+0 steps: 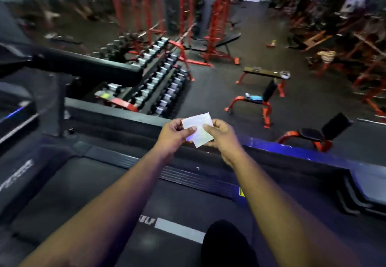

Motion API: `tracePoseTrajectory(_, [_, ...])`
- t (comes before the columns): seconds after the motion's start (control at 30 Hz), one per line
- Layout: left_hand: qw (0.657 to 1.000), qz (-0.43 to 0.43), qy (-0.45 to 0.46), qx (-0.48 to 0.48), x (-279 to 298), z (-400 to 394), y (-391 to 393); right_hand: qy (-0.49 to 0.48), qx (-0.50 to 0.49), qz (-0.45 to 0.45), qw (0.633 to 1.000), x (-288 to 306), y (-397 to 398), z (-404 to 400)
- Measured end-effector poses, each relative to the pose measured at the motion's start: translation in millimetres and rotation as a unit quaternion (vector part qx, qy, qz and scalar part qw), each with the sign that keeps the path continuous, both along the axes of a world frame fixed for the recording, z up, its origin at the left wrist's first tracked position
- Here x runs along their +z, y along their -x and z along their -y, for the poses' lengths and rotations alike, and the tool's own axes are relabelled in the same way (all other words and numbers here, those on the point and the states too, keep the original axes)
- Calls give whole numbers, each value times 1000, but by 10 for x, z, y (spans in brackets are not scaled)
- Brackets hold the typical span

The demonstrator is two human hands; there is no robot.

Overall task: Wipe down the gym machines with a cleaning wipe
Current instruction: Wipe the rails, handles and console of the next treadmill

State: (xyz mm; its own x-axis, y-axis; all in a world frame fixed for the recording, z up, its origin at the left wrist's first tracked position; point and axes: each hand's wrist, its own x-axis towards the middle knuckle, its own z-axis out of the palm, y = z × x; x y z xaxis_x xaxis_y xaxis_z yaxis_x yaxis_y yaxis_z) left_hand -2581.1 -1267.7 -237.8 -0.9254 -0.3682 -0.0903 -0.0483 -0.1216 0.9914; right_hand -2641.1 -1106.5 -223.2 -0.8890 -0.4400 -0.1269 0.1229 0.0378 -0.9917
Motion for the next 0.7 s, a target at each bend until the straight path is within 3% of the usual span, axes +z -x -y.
tracePoseTrajectory(0.13, [997,18,8,77,558,339,346,2,97,33,995,391,666,496])
tracePoseTrajectory(0.3, [981,31,-5,189,1067,614,231,-23,201,26,979,886,911,1094])
tracePoseTrajectory(0.5, [946,82,5,314,1456,910,-602,-20,316,37,948,1260,442,1738])
tracePoseTrajectory(0.7, [874,117,1,472,1583,1086,-1670,-33,470,48,881,1338,-448,2390])
